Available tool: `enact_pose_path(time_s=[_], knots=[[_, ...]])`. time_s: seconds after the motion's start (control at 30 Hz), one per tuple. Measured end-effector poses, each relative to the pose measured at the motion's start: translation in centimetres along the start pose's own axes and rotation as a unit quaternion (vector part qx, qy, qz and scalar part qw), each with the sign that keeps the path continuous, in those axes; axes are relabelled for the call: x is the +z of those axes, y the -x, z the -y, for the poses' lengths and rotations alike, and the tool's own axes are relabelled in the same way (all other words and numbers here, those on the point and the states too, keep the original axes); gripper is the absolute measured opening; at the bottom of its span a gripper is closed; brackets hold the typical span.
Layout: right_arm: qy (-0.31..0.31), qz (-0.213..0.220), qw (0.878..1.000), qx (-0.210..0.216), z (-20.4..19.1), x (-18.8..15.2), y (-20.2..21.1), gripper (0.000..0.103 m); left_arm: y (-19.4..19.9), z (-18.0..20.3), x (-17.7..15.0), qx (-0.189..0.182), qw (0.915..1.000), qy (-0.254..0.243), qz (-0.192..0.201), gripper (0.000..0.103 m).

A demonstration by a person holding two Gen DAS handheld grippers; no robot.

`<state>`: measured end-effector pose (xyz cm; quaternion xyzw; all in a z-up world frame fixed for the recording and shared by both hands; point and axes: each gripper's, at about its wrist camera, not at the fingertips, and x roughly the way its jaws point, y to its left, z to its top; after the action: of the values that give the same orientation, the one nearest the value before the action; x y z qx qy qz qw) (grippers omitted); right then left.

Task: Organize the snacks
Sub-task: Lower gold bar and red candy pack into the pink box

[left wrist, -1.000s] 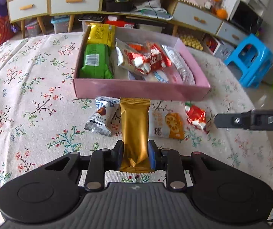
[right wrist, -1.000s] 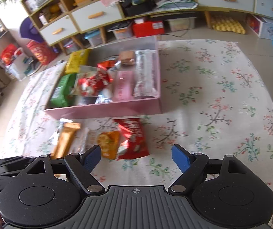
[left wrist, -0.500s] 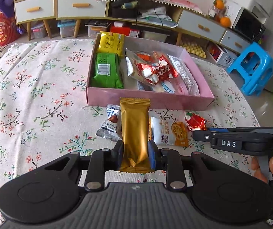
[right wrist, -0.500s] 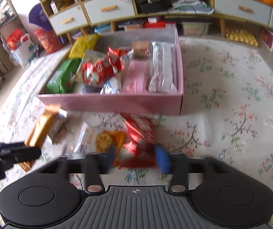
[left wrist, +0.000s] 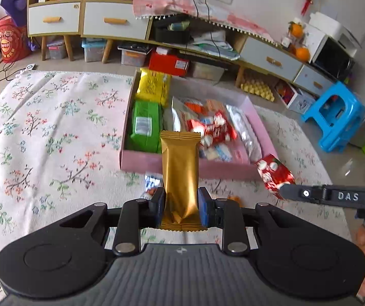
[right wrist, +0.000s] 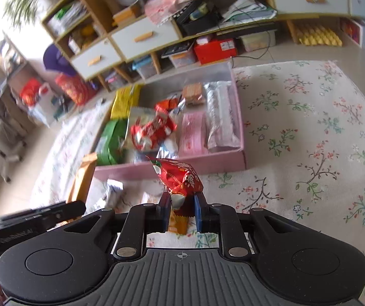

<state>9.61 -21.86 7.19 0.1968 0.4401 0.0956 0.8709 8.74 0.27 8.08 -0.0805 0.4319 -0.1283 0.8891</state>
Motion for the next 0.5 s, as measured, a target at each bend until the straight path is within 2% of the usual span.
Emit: enact_pose_path(time_s=[0.2, 0.33, 0.5], knots=[[-0.024, 0.012, 1.000, 0.001, 0.7, 1.6, 0.1, 0.018, -1.4, -0.3, 3.0, -0.001, 0.9996, 0.003, 0.028, 0.025], [-0.024, 0.020, 0.999, 0.008, 0.4, 2.7, -0.2, 0.018, -3.6, -0.7, 4.7, -0.018, 0.9990, 0.026, 0.032, 0.025], [-0.029, 0.024, 0.999, 0.014, 0.3, 3.7, -0.8, 0.018, -6.2, -0.8, 5.6, -0.022, 0.9990, 0.031, 0.024, 0.025]])
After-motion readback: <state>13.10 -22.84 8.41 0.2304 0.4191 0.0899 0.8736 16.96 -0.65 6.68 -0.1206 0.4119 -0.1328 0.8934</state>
